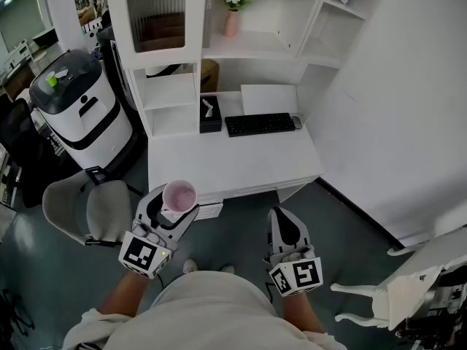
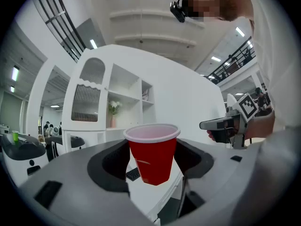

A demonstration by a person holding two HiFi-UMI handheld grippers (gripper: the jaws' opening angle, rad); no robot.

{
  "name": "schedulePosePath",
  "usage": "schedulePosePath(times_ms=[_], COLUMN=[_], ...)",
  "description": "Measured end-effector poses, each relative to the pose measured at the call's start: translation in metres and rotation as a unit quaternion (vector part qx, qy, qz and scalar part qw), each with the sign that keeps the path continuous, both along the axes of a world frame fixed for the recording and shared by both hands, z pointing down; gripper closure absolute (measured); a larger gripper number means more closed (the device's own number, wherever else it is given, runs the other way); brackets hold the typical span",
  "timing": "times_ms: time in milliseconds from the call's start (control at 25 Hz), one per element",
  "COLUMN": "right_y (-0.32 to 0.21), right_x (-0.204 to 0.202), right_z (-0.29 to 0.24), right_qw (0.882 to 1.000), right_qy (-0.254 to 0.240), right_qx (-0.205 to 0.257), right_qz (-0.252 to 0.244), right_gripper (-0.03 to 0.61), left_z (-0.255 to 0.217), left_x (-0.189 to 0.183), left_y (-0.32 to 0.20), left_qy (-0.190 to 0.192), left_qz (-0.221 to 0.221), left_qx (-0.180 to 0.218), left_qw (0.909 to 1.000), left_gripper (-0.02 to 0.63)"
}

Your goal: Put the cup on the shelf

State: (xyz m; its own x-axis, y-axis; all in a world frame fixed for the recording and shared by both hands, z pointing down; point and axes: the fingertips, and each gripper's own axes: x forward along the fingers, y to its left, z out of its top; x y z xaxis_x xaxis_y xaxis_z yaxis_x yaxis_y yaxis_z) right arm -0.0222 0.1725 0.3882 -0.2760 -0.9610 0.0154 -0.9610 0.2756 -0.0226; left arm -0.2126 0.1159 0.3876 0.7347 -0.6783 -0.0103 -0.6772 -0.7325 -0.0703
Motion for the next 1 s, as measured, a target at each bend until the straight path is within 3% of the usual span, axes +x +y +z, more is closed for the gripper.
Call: schedulePosePath(times_ms=[480, 1000], right_y=[-0.002, -0.005], right_x=[0.016, 0.06], right_z=[0.005, 0.024], right_qw=[1.0, 0.999], right_qy=[-0.005, 0.001], right_qx=[-0.007, -0.027], right_qz=[-0.013, -0.045], right_gripper=[0.574, 0.574], left_z=[0.001, -0.014], left_x=[0.02, 0.046], left_y=[-0.004, -0.028], left_qy=[0.0, 0.006], left_qz=[-0.003, -0.048], left_qx=[-0.009, 0.01], left_qw=[1.0, 0.9988], left_gripper=[0.321, 0.321])
